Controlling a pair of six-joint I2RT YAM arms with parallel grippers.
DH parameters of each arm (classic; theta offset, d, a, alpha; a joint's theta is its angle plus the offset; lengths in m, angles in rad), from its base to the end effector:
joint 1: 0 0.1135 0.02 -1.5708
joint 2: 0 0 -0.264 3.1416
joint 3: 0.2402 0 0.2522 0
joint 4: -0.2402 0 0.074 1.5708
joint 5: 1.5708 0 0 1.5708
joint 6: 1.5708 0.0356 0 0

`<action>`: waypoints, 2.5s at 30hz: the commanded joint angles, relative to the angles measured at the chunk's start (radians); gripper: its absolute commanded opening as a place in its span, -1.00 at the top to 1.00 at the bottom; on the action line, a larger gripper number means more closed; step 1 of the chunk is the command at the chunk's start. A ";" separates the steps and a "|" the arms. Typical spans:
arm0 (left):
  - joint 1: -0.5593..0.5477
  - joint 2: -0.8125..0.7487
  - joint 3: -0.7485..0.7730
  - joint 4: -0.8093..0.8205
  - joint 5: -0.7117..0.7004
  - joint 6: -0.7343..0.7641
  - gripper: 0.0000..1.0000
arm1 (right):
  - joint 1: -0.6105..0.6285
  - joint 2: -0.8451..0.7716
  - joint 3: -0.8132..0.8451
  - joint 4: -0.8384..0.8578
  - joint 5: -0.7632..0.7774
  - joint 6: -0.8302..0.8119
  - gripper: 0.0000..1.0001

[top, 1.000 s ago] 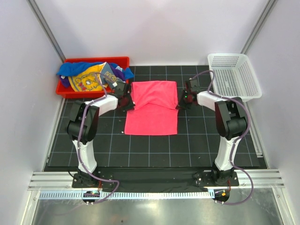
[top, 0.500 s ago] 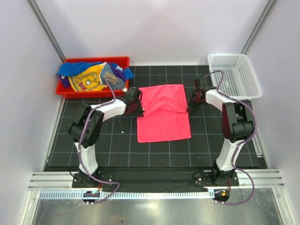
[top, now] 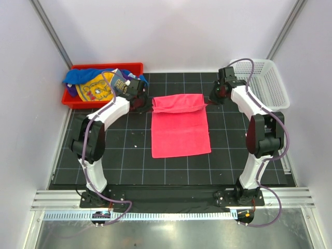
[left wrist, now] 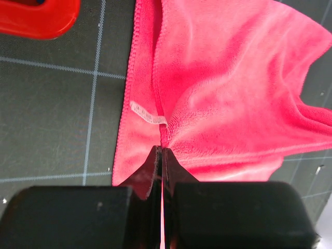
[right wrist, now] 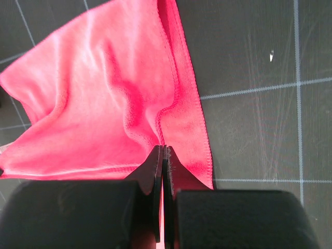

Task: Fold and stack the towels
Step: Fold the towel

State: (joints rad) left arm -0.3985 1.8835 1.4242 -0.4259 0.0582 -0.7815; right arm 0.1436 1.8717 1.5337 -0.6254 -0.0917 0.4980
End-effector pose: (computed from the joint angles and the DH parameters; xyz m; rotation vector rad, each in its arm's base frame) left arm 0.3833 -0.1636 0.2251 -0.4584 2.5034 -0.5669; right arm 0.4070 0.0621 0.2511 0.4165 2.5355 0.3658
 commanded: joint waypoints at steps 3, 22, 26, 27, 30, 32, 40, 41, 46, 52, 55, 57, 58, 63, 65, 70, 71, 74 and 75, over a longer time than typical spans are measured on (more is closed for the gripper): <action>0.004 -0.101 0.039 -0.043 0.023 0.013 1.00 | -0.010 -0.080 0.046 -0.054 -0.016 -0.013 0.98; -0.010 -0.331 -0.112 -0.073 0.011 0.013 1.00 | -0.013 -0.318 -0.142 -0.020 -0.046 0.011 0.98; -0.033 -0.376 -0.189 -0.048 0.008 0.004 1.00 | -0.013 -0.373 -0.237 0.006 -0.056 0.025 0.98; -0.043 -0.380 -0.205 -0.047 0.005 0.004 1.00 | -0.013 -0.384 -0.253 0.013 -0.059 0.027 0.98; -0.059 -0.399 -0.258 -0.030 -0.006 -0.008 1.00 | -0.010 -0.422 -0.316 0.033 -0.065 0.040 0.98; -0.071 -0.406 -0.287 -0.011 -0.006 -0.012 1.00 | -0.010 -0.448 -0.351 0.044 -0.060 0.042 0.98; -0.072 -0.315 -0.188 -0.024 -0.044 0.011 1.00 | -0.012 -0.341 -0.247 0.052 -0.075 0.043 0.98; -0.065 -0.290 -0.159 -0.027 -0.049 0.016 1.00 | -0.012 -0.321 -0.218 0.049 -0.069 0.042 0.97; 0.006 -0.122 0.108 -0.025 -0.072 0.040 1.00 | -0.016 -0.114 0.078 0.058 -0.052 0.030 0.98; 0.098 0.103 0.547 -0.002 -0.020 0.113 1.00 | -0.048 0.194 0.530 0.075 -0.037 0.027 0.98; 0.124 0.244 0.700 0.030 0.011 0.149 1.00 | -0.068 0.294 0.707 0.147 -0.059 0.059 0.98; 0.135 0.331 0.824 0.079 0.023 0.160 1.00 | -0.075 0.375 0.808 0.205 -0.063 0.065 0.98; 0.145 0.357 0.860 0.097 0.041 0.162 1.00 | -0.076 0.394 0.828 0.234 -0.065 0.062 0.98; 0.165 0.453 0.926 0.321 0.072 0.154 1.00 | -0.081 0.468 0.853 0.463 -0.054 0.048 0.98; 0.168 0.468 0.930 0.363 0.063 0.166 1.00 | -0.082 0.478 0.855 0.533 -0.057 0.036 0.98; 0.170 0.531 0.984 0.446 0.065 0.157 1.00 | -0.084 0.529 0.905 0.552 -0.053 0.022 0.98; 0.171 0.540 0.995 0.446 0.062 0.153 1.00 | -0.085 0.524 0.899 0.559 -0.046 0.017 0.98; 0.171 0.543 0.998 0.443 0.039 0.149 1.00 | -0.095 0.511 0.869 0.572 -0.060 0.022 0.98; 0.171 0.542 0.998 0.440 0.026 0.152 1.00 | -0.096 0.506 0.853 0.572 -0.068 0.024 0.98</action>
State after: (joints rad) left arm -0.2352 2.4393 2.3589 -0.0776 0.1085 -0.6449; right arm 0.0620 2.4149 2.3707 -0.1474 -0.1528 0.5362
